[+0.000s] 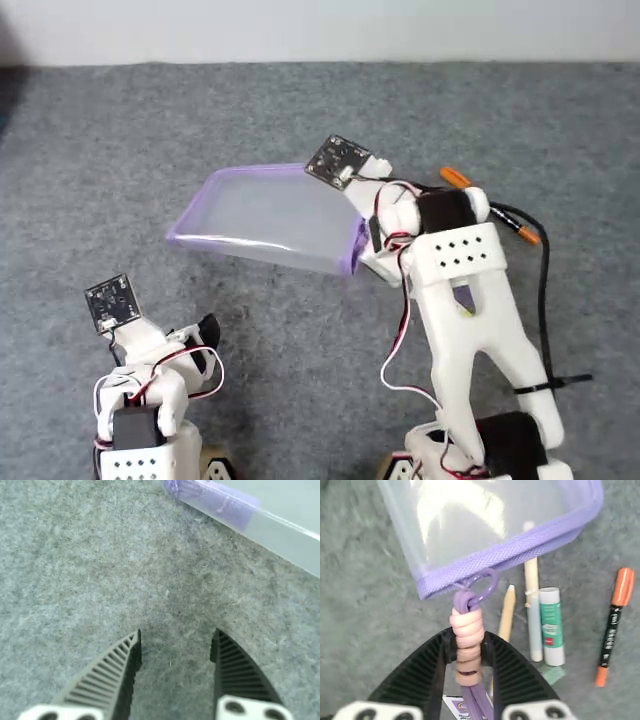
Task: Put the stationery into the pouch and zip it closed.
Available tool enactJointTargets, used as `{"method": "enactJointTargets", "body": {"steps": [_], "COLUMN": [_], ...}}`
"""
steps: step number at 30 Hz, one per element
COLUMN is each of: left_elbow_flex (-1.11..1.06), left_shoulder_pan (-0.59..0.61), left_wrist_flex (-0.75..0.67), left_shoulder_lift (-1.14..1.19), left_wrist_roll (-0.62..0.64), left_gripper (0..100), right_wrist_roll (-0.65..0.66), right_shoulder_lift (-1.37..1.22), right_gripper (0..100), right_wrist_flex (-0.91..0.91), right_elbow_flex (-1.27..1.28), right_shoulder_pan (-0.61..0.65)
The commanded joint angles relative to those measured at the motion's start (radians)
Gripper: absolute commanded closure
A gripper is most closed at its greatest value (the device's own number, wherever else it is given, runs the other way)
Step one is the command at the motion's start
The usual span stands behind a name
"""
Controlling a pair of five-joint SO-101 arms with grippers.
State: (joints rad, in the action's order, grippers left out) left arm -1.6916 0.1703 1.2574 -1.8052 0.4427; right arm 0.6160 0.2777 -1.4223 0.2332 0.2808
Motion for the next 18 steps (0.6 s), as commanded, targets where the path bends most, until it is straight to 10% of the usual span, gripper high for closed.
{"method": "enactJointTargets", "body": {"steps": [1, 18], "left_elbow_flex": [0.008, 0.051], "left_shoulder_pan": [0.003, -0.021], "left_wrist_flex": [0.003, -0.005], "left_shoulder_lift": [-0.011, -0.011], "left_wrist_roll": [0.009, 0.003], "left_gripper": [78, 76], "right_wrist_roll": [-0.095, -0.058], "right_shoulder_lift": [0.048, 0.042], "right_gripper": [98.8, 98.8], "right_wrist_flex": [-0.01, -0.087], "right_elbow_flex": [-0.044, -0.072], "right_shoulder_pan": [0.053, 0.297]}}
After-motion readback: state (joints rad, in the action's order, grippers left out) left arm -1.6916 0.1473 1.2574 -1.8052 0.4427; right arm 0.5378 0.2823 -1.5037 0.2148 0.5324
